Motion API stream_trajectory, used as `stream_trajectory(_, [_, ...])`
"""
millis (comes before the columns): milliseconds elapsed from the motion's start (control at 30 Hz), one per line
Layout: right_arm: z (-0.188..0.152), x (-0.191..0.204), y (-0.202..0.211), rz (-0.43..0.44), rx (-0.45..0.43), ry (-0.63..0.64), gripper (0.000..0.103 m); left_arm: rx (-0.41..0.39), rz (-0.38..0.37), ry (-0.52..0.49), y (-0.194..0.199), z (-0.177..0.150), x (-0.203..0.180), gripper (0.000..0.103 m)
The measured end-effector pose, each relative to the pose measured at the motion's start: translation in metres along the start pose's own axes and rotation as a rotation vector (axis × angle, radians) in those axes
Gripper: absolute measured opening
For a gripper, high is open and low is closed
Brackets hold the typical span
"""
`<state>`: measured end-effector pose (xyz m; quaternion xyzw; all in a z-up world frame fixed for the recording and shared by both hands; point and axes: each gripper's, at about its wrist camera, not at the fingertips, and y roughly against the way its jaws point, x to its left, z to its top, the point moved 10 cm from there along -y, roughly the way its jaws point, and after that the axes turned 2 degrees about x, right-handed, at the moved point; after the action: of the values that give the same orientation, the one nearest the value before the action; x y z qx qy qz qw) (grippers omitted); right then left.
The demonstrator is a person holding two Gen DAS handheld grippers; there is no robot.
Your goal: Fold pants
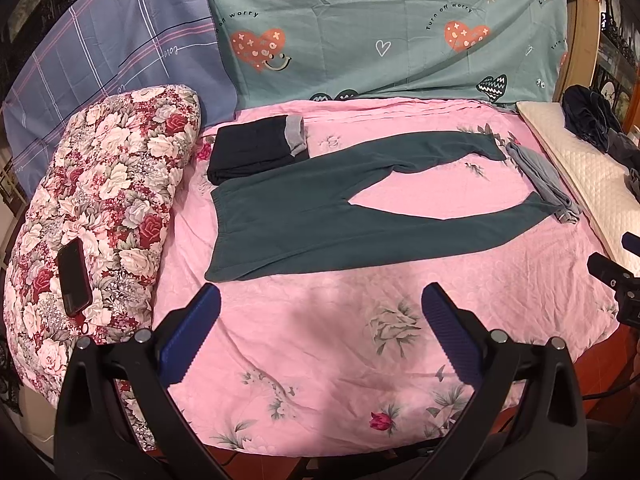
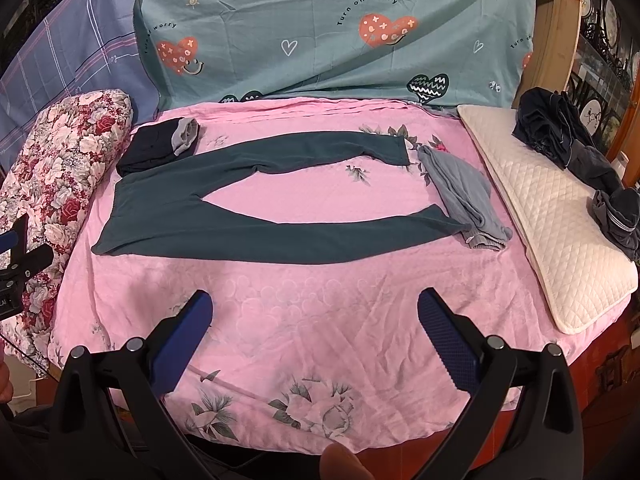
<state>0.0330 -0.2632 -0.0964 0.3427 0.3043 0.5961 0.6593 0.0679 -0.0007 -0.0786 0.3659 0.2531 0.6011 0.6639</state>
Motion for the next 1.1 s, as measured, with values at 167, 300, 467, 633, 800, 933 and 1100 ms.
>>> stream_trajectory(167, [0.0,0.001,-0.001,0.0,0.004,-0.001,0.102,0.002,-0.001,0.0,-0.001,0.001,-0.001,0.101])
stream_trajectory(300, [0.0,0.001,-0.002,0.002,0.003,0.0,0.102,0.003,0.0,-0.001,-0.002,0.001,-0.002,0.101])
stream_trajectory(467, [0.001,0.001,-0.003,0.002,0.005,-0.002,0.102,0.002,0.0,0.0,-0.002,0.001,-0.002,0.101])
stream_trajectory(633, [0.002,0.004,-0.005,0.003,0.008,-0.001,0.102,0.002,0.0,0.0,-0.002,0.001,-0.002,0.101])
stream_trajectory(800, [0.002,0.007,-0.007,0.003,0.011,0.001,0.102,0.002,0.0,0.0,-0.003,0.001,-0.002,0.101])
stream_trajectory(933, [0.003,0.009,-0.009,0.004,0.015,0.001,0.102,0.004,-0.002,0.0,-0.004,0.0,-0.002,0.101])
stream_trajectory(1100, [0.004,0.01,-0.012,0.006,0.021,0.004,0.102,0.014,-0.004,-0.001,-0.01,0.002,0.0,0.101])
